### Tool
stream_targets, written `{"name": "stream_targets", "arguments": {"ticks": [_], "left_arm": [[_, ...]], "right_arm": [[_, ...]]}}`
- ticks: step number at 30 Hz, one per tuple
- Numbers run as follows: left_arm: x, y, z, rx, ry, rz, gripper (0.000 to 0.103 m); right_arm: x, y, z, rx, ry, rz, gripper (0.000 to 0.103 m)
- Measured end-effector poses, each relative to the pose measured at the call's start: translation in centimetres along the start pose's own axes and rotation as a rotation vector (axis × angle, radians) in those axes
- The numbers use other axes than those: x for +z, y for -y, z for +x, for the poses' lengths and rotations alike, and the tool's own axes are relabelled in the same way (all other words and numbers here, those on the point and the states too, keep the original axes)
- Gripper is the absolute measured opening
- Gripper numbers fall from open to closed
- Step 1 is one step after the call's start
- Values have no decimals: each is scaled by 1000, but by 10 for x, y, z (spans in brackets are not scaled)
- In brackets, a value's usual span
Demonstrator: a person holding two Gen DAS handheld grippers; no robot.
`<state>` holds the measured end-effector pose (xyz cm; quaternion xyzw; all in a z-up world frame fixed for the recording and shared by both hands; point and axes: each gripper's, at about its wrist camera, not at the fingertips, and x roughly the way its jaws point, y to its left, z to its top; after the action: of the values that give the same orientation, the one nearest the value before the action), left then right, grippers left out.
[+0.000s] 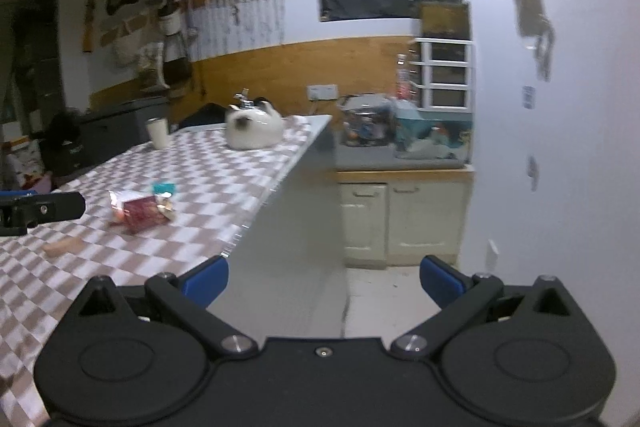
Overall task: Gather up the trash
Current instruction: 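Raise both open tools from the bin and move back to the table, then grasp the tan flat piece with the left tool while the right tool grasps the red cigarette pack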
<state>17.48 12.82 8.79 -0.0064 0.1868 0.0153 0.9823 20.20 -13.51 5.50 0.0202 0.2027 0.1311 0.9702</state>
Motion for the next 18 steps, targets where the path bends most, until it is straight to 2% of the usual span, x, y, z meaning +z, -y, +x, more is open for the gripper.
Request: {"name": "stream_targets", "arguments": {"ticks": [10, 18], "left_arm": [[11, -72, 4, 97, -7, -22, 103], [2, -129, 27, 157, -60, -60, 103]], "right_arm": [[25, -62, 31, 98, -8, -27, 103], [35, -110, 61, 166, -33, -60, 103]]}}
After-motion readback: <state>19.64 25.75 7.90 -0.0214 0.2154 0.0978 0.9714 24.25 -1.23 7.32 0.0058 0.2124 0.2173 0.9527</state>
